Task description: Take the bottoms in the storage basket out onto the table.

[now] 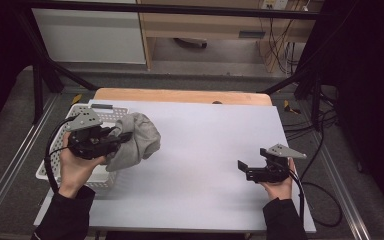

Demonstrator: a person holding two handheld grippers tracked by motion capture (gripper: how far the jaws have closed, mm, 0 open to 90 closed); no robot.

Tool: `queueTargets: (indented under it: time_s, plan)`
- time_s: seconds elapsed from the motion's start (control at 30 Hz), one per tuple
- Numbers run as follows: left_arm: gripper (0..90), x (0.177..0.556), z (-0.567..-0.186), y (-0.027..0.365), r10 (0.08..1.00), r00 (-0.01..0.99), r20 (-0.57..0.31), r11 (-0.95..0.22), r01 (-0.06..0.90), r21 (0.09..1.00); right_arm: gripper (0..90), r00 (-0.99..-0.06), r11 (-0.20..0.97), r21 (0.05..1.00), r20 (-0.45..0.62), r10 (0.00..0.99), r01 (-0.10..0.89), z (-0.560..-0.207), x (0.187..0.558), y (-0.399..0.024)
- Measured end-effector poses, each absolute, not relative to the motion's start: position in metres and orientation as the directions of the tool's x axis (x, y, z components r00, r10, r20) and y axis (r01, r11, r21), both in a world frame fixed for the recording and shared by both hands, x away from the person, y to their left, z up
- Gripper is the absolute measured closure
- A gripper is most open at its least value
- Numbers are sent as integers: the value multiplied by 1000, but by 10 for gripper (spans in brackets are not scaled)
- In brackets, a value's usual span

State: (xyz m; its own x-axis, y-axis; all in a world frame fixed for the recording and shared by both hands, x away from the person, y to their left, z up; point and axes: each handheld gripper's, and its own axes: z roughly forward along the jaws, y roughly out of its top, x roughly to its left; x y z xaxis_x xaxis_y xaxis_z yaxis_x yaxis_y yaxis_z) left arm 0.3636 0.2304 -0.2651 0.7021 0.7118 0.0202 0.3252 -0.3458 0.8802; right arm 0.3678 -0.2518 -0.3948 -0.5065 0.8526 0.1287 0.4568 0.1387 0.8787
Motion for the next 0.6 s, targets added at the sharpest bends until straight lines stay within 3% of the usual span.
queueTargets:
  time_s: [0.6]
  plan:
    - [673,368,-273,213,689,725,4,-357,334,872,1,-507,139,879,129,852,457,-395,368,-252]
